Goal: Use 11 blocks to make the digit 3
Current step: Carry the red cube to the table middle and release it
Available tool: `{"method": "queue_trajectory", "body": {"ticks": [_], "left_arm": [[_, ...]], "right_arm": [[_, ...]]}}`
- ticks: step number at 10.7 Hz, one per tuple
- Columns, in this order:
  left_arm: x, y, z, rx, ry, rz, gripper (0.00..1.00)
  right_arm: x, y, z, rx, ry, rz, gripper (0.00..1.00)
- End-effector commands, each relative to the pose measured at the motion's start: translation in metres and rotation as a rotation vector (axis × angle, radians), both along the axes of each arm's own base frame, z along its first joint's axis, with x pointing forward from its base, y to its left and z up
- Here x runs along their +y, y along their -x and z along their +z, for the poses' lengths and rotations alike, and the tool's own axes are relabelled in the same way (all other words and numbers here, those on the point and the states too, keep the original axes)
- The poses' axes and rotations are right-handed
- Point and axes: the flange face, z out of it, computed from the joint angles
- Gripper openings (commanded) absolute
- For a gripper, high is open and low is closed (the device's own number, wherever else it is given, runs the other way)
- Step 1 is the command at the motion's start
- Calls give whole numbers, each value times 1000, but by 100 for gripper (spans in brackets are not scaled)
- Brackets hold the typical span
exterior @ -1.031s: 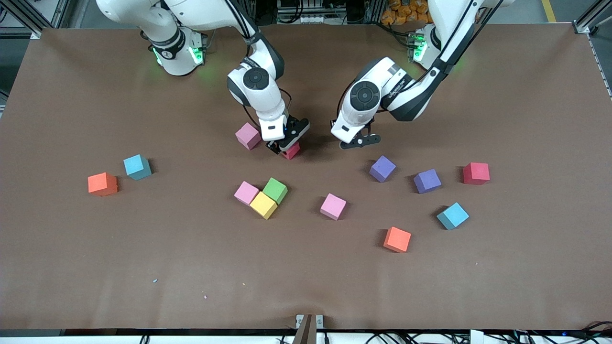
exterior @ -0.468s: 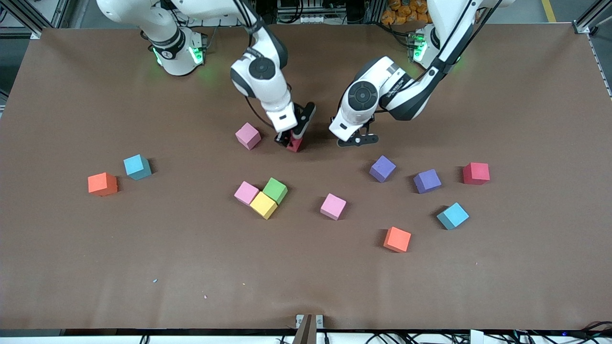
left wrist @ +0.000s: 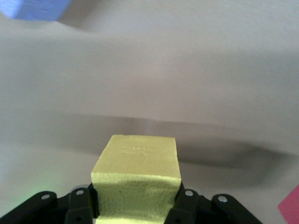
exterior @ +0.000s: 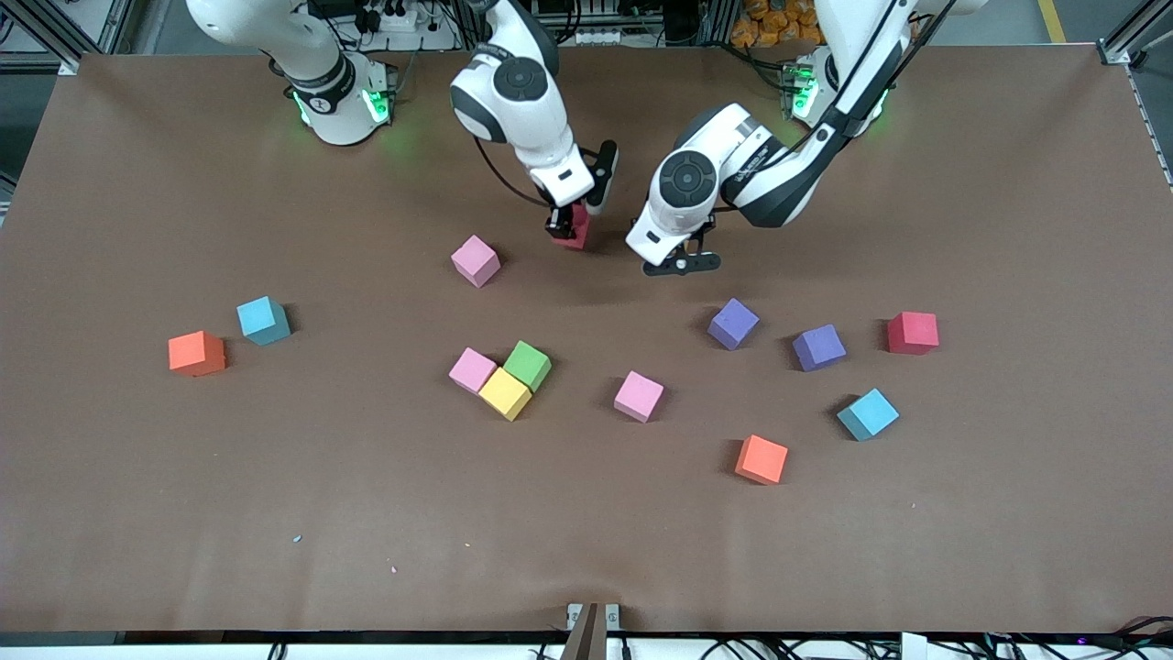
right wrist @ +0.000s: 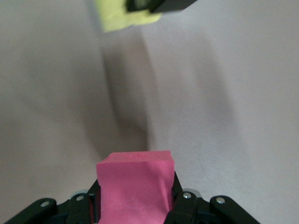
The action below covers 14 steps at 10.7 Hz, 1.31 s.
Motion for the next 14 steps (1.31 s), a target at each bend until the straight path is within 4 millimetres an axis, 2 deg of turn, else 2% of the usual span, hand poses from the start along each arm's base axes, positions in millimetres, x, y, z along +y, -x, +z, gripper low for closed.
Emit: {"method": "queue_trajectory", "body": {"ticks": [1,2,4,6,9,10,11,12,14], "left_arm": [[33,-27,38,-38,-27,47,0],[43,-38,50,-47,-32,83,0],[63,-58,64,-32,-49,132,0],[71,-65,72,-38,-62,176,0],[76,-73,86,-60,-87,285,0],[85,-78,94,-52,-94,285,0],[98,-94,102,-53,-79,325,0],[101,-100,112,-56,-76,336,0],[98,-107,128,-43,-82,305,0]], "right_arm": [[-1,23,-5,-34,-31,53,0],[6,31,-8,-33,-33,69,0],[17,32,-10,-35,-39,80,0],[49,33,-15,-31,-52,93,0],[65,41,-25,-22,-45,117,0],[67,40,-34,-13,-29,123,0],[72,39,-41,-9,-26,124,0],[79,41,-44,-10,-29,132,0],[81,43,-48,-9,-25,141,0]]}}
